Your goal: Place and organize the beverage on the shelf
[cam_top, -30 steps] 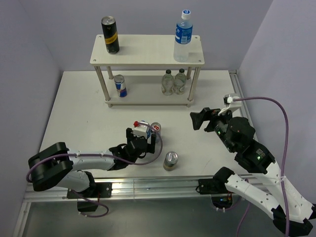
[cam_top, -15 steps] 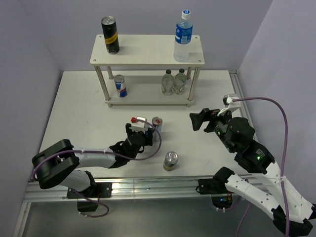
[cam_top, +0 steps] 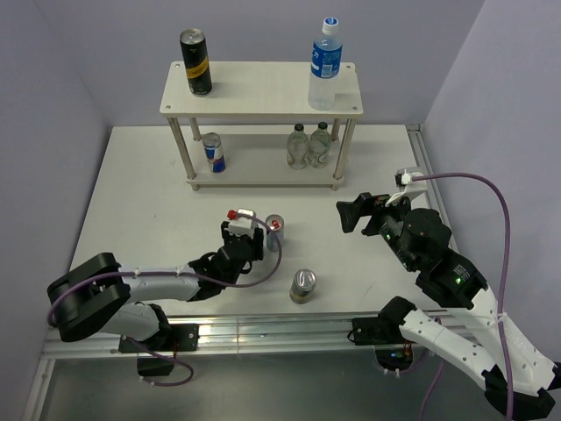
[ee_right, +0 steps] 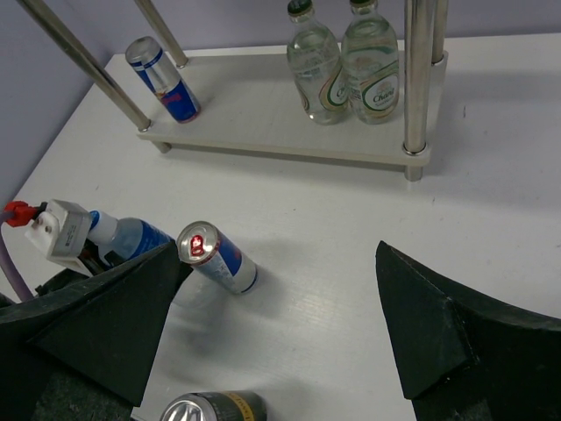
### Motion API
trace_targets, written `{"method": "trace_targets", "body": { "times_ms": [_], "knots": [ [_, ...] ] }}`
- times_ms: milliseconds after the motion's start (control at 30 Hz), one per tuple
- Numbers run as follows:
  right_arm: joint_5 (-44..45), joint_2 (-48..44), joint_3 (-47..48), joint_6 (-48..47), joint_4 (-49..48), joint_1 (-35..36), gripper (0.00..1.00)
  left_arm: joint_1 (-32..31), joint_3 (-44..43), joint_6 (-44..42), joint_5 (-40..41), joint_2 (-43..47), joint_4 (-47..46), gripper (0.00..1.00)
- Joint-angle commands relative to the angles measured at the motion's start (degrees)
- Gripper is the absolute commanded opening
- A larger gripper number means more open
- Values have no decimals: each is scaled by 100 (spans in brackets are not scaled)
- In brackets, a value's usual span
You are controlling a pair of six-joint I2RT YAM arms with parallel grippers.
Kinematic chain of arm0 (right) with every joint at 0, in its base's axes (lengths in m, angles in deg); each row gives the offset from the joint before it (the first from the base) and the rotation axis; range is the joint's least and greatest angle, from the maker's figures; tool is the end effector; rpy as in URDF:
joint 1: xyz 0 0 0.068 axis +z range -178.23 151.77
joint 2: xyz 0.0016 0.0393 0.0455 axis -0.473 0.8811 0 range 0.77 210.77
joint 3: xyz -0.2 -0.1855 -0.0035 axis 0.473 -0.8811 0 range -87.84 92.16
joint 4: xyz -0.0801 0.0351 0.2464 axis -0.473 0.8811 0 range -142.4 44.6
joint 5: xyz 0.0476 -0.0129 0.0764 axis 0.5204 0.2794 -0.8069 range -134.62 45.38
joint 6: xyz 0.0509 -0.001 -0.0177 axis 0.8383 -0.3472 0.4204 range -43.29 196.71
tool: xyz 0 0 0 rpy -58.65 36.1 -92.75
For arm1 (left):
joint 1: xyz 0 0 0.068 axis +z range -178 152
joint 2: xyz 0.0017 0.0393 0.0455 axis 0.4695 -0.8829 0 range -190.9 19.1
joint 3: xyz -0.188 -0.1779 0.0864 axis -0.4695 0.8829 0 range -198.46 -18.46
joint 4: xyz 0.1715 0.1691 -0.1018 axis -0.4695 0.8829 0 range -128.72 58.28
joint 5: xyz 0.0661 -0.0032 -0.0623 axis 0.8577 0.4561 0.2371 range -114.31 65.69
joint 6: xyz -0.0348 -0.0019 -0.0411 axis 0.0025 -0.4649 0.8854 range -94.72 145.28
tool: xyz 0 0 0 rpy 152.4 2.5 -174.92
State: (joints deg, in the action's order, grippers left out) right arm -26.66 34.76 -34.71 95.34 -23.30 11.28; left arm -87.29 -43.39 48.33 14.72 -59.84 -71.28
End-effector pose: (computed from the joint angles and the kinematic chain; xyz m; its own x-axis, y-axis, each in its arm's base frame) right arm 0.0990 0.0674 0.3794 -0.2450 0.1918 -0.9504 -0.3088 0.9137 0.2640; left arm 0.1503 -0.2090 0.1725 -0.3163 -0.0633 -0.9466 0.2660 0.9518 -0.1525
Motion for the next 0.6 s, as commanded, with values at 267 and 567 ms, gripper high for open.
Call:
{"method": "trace_targets", "body": {
  "times_ms": [267, 567],
  "knots": [
    [15, -77, -48, -18, -177, 31, 100, -171, -2145, -123, 501, 1715, 3237, 0],
    [32, -200, -39, -35, -168, 31, 100, 654, -5941, -1424, -658, 145, 4625, 0]
  ]
}}
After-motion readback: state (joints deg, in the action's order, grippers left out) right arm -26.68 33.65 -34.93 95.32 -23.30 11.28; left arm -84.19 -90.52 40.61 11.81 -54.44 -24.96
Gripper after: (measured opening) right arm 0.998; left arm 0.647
